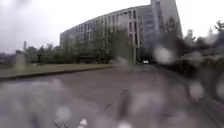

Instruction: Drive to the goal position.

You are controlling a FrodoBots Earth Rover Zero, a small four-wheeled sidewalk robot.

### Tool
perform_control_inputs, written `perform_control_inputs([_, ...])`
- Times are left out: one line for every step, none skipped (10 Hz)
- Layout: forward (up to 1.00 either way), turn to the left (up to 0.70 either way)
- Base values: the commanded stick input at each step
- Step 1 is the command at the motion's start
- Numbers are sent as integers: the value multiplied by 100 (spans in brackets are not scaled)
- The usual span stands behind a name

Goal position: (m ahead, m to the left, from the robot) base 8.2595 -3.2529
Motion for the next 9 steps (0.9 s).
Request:
perform_control_inputs([45, -27])
perform_control_inputs([45, -27])
perform_control_inputs([45, -27])
perform_control_inputs([45, -27])
perform_control_inputs([45, -27])
perform_control_inputs([45, -27])
perform_control_inputs([45, -27])
perform_control_inputs([45, -27])
perform_control_inputs([45, -27])
